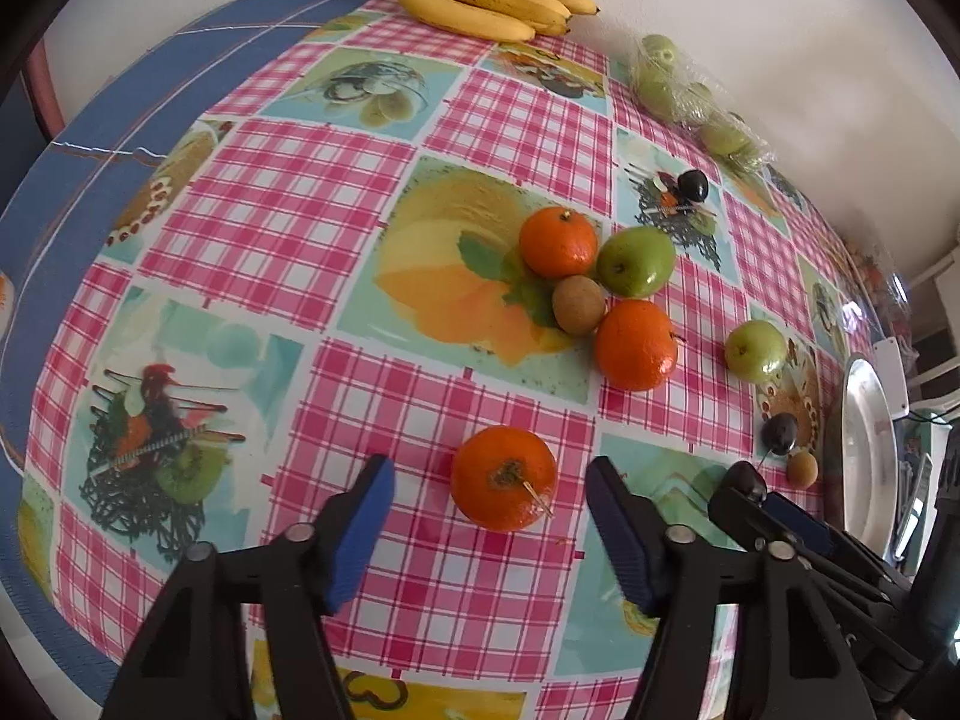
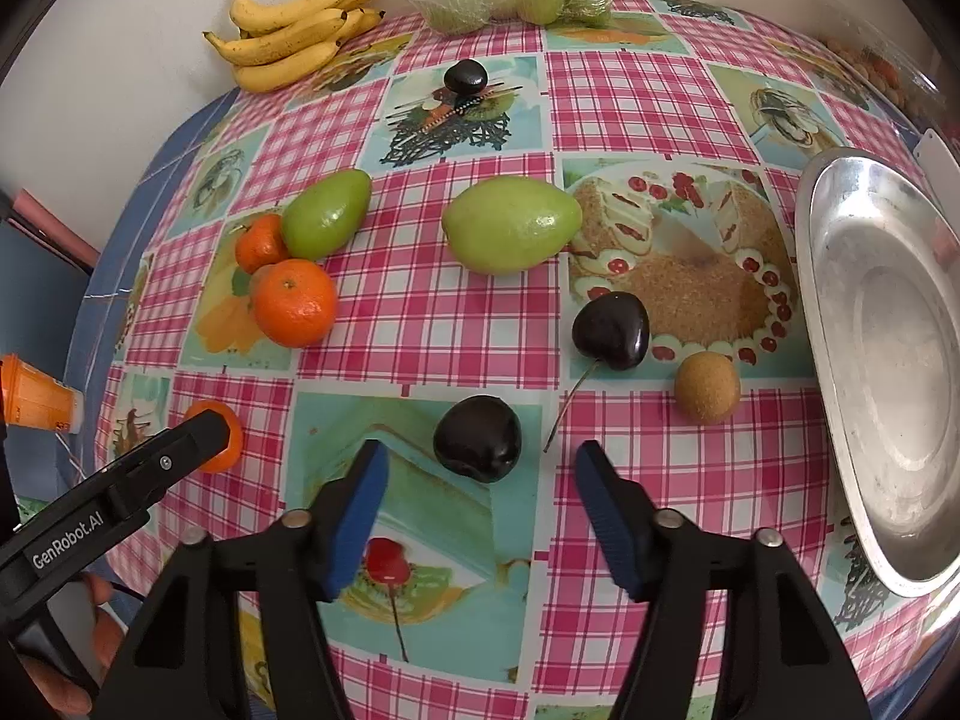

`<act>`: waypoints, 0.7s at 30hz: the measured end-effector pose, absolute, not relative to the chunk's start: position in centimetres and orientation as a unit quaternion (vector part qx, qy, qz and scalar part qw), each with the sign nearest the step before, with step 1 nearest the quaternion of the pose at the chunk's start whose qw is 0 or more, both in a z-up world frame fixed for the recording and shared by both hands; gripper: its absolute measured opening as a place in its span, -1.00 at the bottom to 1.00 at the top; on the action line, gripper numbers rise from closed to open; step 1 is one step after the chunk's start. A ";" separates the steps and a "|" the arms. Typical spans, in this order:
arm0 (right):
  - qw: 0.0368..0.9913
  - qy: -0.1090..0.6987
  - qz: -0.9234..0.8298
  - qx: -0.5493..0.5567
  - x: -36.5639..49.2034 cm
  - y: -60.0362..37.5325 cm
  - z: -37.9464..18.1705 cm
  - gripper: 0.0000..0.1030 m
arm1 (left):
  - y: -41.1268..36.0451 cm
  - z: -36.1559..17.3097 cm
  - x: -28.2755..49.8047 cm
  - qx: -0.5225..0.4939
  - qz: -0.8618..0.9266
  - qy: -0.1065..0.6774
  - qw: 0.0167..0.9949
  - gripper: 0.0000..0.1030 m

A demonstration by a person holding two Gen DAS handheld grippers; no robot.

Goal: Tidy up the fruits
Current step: 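Grasp the lone tangerine with the left tool while the right tool grasps a dark plum, then carry the tangerine and plum over the steel plate and open both tools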

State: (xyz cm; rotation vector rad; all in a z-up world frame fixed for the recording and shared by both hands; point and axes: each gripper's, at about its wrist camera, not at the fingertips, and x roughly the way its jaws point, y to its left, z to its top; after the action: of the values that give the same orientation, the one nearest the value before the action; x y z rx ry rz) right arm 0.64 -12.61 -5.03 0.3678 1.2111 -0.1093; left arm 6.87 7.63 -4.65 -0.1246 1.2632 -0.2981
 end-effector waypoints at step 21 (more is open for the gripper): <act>0.810 0.544 -0.031 0.217 0.1 -13.6 -3.7 -0.41 | 6.6 -2.3 6.8 -0.052 -0.138 0.577 0.804 -0.23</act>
State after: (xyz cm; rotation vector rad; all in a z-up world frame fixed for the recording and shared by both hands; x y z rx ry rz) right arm 0.07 -13.62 -3.73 0.4647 1.1633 -0.0659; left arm 6.81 6.62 -2.29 -0.1115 1.2350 -0.2945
